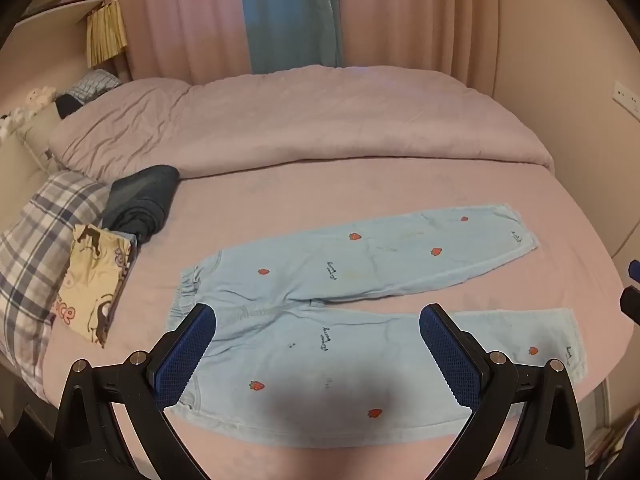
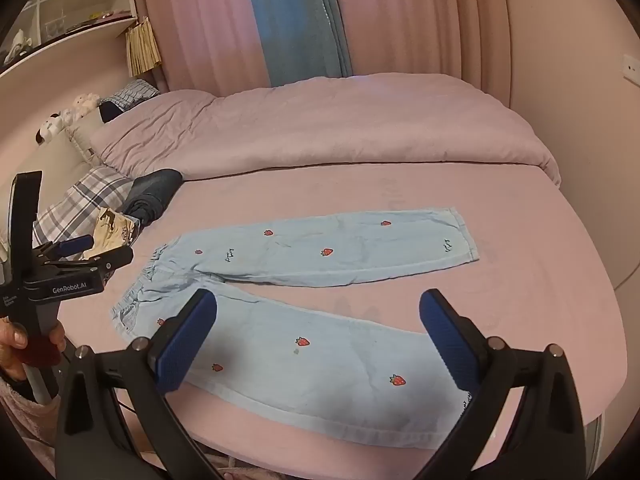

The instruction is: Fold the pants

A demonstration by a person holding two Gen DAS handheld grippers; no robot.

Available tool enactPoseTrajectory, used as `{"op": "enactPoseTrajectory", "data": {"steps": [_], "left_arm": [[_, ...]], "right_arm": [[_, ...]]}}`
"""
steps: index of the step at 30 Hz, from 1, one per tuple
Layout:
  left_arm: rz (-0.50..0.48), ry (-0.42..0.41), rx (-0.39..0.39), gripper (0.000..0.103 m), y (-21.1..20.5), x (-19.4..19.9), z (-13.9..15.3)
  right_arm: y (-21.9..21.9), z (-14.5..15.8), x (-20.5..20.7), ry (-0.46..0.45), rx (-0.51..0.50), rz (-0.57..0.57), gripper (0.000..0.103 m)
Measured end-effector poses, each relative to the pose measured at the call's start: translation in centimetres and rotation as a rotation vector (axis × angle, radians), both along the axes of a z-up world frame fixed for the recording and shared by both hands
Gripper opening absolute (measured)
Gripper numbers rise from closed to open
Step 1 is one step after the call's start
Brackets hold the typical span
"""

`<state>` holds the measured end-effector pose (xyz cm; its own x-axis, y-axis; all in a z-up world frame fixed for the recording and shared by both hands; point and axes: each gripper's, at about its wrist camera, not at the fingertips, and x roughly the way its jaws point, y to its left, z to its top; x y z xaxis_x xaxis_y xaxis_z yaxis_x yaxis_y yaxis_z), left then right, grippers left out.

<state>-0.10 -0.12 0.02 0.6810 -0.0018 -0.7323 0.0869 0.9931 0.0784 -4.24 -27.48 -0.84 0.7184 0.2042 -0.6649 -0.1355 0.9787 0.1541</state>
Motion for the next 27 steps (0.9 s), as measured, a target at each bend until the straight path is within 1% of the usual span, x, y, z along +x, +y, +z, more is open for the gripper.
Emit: {"op": "enactPoseTrajectory", "data": {"steps": [1, 2, 4, 5, 8, 12, 15, 27], "left_arm": [[-0.005, -0.002, 0.001, 0.102, -0.1, -0.1, 0.0], [-0.002, 0.001, -0.032, 0.102, 0.4, -0.2, -0.7], [-0.005, 0.01, -0.049, 0.102, 1.1, -0.2, -0.7], [-0.006, 0.006, -0.035, 0.102, 0.9, -0.3, -0.6], [-0.005, 0.002, -0.03, 0.102, 1.5, -0.5, -0.4], [-0.006, -0.008, -0.011, 0.102, 1.0, -0.5, -0.2], [-0.009, -0.013, -0.011, 0.102, 1.2, -0.5, -0.2], [-0.015, -0.032, -0.006, 0.102, 1.3, -0.7, -0.1]], "right_arm": [[0.0, 0.0, 0.0, 0.007, 0.0, -0.001, 0.101], [0.0, 0.0, 0.1, 0.006, -0.003, -0.001, 0.101], [0.1, 0.0, 0.1, 0.007, -0.005, 0.0, 0.101], [0.1, 0.0, 0.2, 0.008, -0.007, 0.0, 0.101], [0.7, 0.0, 0.3, 0.008, -0.009, 0.005, 0.101], [1.1, -0.1, 0.1, -0.003, -0.017, 0.021, 0.101], [1.6, 0.0, 0.4, -0.003, -0.032, 0.036, 0.101], [2.1, 0.0, 0.5, -0.003, -0.035, 0.047, 0.101]]}}
